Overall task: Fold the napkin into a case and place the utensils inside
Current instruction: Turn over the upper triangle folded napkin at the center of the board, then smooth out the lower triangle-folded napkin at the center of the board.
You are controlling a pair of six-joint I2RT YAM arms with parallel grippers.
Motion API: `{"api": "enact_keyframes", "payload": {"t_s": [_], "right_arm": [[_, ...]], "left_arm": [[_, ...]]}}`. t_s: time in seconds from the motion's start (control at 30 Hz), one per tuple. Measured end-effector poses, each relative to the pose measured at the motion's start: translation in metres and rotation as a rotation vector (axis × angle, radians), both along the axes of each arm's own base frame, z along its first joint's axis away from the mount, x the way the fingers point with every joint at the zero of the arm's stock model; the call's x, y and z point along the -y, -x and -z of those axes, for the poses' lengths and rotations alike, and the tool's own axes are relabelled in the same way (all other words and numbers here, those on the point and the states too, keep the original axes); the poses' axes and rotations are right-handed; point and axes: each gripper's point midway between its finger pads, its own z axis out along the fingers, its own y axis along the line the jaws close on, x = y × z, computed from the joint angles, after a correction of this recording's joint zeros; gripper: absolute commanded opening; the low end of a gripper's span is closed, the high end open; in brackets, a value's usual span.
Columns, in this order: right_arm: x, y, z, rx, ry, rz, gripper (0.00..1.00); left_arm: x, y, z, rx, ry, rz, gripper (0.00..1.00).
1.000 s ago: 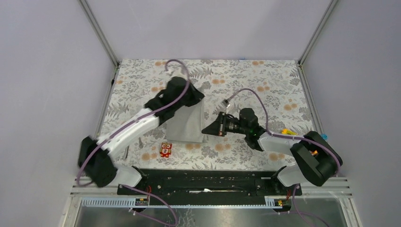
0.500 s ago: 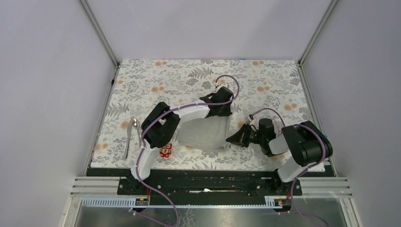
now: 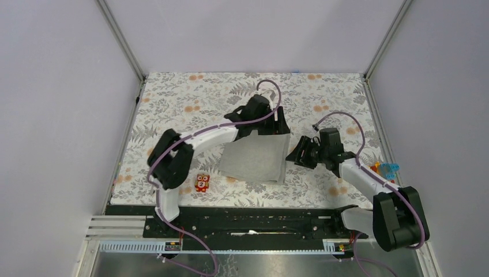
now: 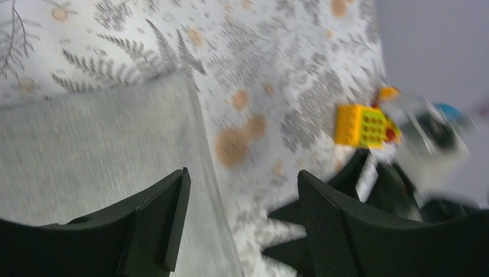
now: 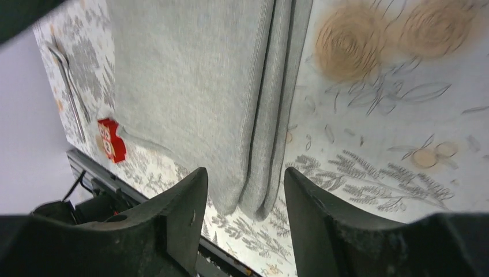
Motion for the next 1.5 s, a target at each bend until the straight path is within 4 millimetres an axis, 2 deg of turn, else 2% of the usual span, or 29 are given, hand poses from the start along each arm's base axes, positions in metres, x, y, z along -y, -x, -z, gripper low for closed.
{"api": "enact_keyframes", "payload": {"t_s": [0.1,0.17,0.23,0.3,0.43,0.53,0.6,0.67,0.8,0.97,1.13,1.5], "right_arm": [[0.006,-0.020,-0.007,-0.001,0.001,0.037,0.51],[0.006,-0.032,0.000,-0.035,-0.013,0.043,0.47],[0.004,-0.037,0.009,-0.069,-0.026,0.039,0.47],[0.002,-0.032,0.021,-0.112,-0.037,0.023,0.46],[-0.001,-0.023,0.027,-0.136,-0.051,-0.013,0.46],[-0.002,-0.018,0.029,-0.138,-0.056,-0.035,0.45],[-0.003,-0.012,0.031,-0.146,-0.063,-0.050,0.44],[-0.004,-0.006,0.034,-0.155,-0.069,-0.065,0.42],[-0.004,0.010,0.041,-0.192,-0.084,-0.086,0.40],[-0.008,0.019,0.043,-0.207,-0.115,-0.107,0.33],[-0.010,0.025,0.043,-0.212,-0.138,-0.123,0.28],[-0.011,0.025,0.047,-0.212,-0.146,-0.128,0.21]], "left_arm": [[-0.013,0.030,-0.032,0.011,0.060,0.045,0.69],[-0.019,0.051,-0.038,0.011,0.076,0.074,0.66],[-0.021,0.074,-0.028,-0.014,0.060,0.106,0.62],[-0.019,0.100,-0.004,-0.057,0.013,0.147,0.55],[-0.021,0.143,0.041,-0.126,-0.127,0.211,0.57],[-0.018,0.161,0.056,-0.124,-0.190,0.241,0.56],[-0.019,0.167,0.064,-0.117,-0.230,0.246,0.55],[-0.021,0.170,0.070,-0.110,-0.269,0.243,0.50],[-0.020,0.167,0.079,-0.091,-0.333,0.231,0.41],[-0.016,0.162,0.086,-0.069,-0.383,0.219,0.31],[-0.012,0.160,0.088,-0.056,-0.409,0.217,0.15],[-0.007,0.163,0.082,-0.038,-0.419,0.227,0.11]]}}
